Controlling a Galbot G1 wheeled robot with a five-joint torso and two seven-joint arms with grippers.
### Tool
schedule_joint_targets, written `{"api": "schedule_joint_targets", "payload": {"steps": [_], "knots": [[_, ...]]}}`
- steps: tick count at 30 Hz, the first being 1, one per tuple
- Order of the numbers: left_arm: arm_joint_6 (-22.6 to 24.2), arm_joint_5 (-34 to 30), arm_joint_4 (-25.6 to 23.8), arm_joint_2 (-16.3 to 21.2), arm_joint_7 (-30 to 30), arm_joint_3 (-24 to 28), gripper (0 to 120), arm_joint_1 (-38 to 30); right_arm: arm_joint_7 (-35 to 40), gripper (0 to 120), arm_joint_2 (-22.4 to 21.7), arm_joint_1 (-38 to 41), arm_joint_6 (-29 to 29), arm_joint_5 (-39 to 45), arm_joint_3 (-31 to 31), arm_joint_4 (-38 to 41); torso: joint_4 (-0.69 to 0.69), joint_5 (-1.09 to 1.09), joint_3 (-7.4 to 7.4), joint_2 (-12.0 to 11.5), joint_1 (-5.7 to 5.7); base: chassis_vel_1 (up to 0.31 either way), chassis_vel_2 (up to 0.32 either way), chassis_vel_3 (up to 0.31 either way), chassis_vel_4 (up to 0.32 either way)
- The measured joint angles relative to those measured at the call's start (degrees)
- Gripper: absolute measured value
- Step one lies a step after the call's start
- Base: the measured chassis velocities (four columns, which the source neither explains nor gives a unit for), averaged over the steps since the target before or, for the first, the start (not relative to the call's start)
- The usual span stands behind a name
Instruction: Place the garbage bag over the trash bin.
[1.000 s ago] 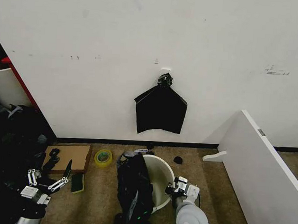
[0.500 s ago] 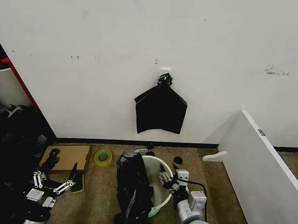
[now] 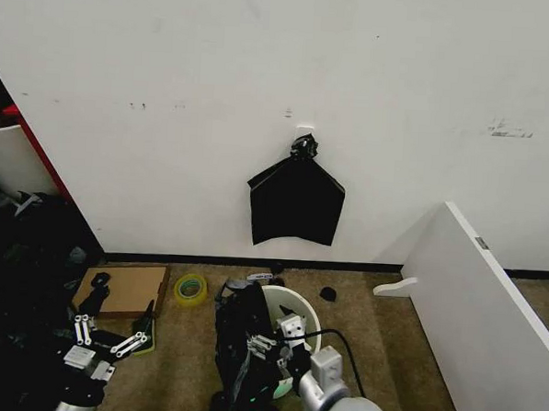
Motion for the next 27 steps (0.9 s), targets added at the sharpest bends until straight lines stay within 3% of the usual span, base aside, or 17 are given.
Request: {"api": "schedule_joint_targets", "payload": {"steps": [3,7,14,16,18,21,23,25,27], "knots": [[0.06,0.27,-0.03,0.01,-0.32,0.22,100,-0.1,0.77,61,0.26,0.25,-1.35,1.59,-0.03,0.25,0.0,0.0,0.0,0.0,0.0,0.0,0.0,0.0,0.0],[0.11,0.71,0.0,0.23,-1.05,0.84,100,-0.15,2.93,42,0.8,0.78,-3.17,5.93,0.31,0.64,0.0,0.01,0.0,0.0,0.0,0.0,0.0,0.0,0.0],[0.49,0.2,-0.2,0.57,-1.46,3.72,100,1.45,3.55,17,0.33,0.15,-2.01,7.67,1.76,-0.1,0.0,0.01,0.0,0.0,0.0,0.0,0.0,0.0,0.0],[0.52,0.17,-0.22,0.59,-1.46,3.82,100,1.49,3.53,16,0.29,0.1,-1.95,7.73,1.84,-0.11,0.0,0.01,0.0,0.0,0.0,0.0,0.0,0.0,0.0],[2.46,-1.02,-1.2,1.28,-1.98,7.46,100,2.99,2.97,5,-0.35,-0.58,-1.12,8.12,2.65,-0.11,0.0,0.01,0.0,0.0,0.0,0.0,0.0,0.0,0.0],[4.41,-1.19,-2.03,1.74,-3.23,9.2,100,3.69,2.69,0,-0.63,-0.94,-0.72,8.15,2.86,-0.11,0.0,0.0,0.0,0.0,0.0,0.0,0.0,0.0,0.0],[9.07,0.21,-3.53,2.63,-7.76,11.03,100,4.49,2.26,0,-1.09,-1.55,-0.09,8.13,3.05,-0.11,-0.01,0.02,-0.01,0.0,0.0,0.0,0.0,0.0,0.0],[10.57,0.93,-3.89,2.93,-9.3,11.33,100,4.63,2.18,0,-1.16,-1.69,0.03,8.12,3.06,-0.11,-0.01,0.03,0.0,0.0,0.0,0.0,0.0,0.0,0.0],[16.26,3.5,-5.4,4.07,-15.73,12.49,100,4.88,2.0,0,-1.23,-2.08,0.4,8.06,3.07,-0.04,0.0,0.01,0.0,0.0,0.0,0.0,0.0,0.0,0.0]]}}
